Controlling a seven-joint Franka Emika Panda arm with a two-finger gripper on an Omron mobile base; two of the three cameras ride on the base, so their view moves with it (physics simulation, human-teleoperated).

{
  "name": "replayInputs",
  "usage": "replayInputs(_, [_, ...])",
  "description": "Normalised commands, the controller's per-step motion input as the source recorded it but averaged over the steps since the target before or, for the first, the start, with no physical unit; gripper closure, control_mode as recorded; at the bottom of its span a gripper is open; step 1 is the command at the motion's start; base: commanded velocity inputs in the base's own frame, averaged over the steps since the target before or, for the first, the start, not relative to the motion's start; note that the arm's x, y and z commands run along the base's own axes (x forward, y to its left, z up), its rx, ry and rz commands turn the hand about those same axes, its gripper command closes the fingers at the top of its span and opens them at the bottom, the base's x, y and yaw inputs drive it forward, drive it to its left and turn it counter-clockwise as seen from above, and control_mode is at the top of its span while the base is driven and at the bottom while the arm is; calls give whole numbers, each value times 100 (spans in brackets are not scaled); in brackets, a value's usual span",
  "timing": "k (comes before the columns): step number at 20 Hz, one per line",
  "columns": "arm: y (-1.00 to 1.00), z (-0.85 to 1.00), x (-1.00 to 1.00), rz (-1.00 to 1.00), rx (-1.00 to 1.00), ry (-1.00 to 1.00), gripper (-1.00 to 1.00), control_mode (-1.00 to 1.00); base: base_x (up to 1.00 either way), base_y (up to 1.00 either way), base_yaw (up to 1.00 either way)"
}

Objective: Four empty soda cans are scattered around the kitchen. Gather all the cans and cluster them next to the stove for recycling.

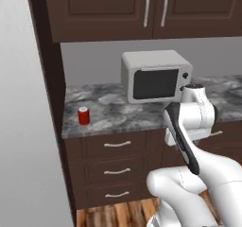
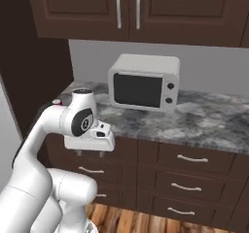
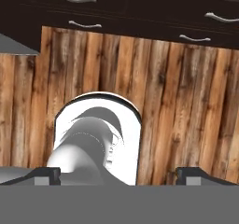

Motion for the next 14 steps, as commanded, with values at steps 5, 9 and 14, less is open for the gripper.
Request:
replayInputs(5, [0, 0, 0, 0, 0, 0, -100, 100, 34, -15, -7])
replayInputs(9, [0, 0, 0, 0, 0, 0, -100, 100, 55, -5, -9])
replayInputs(14, [0, 0, 0, 0, 0, 0, -100, 100, 55, -33, -12])
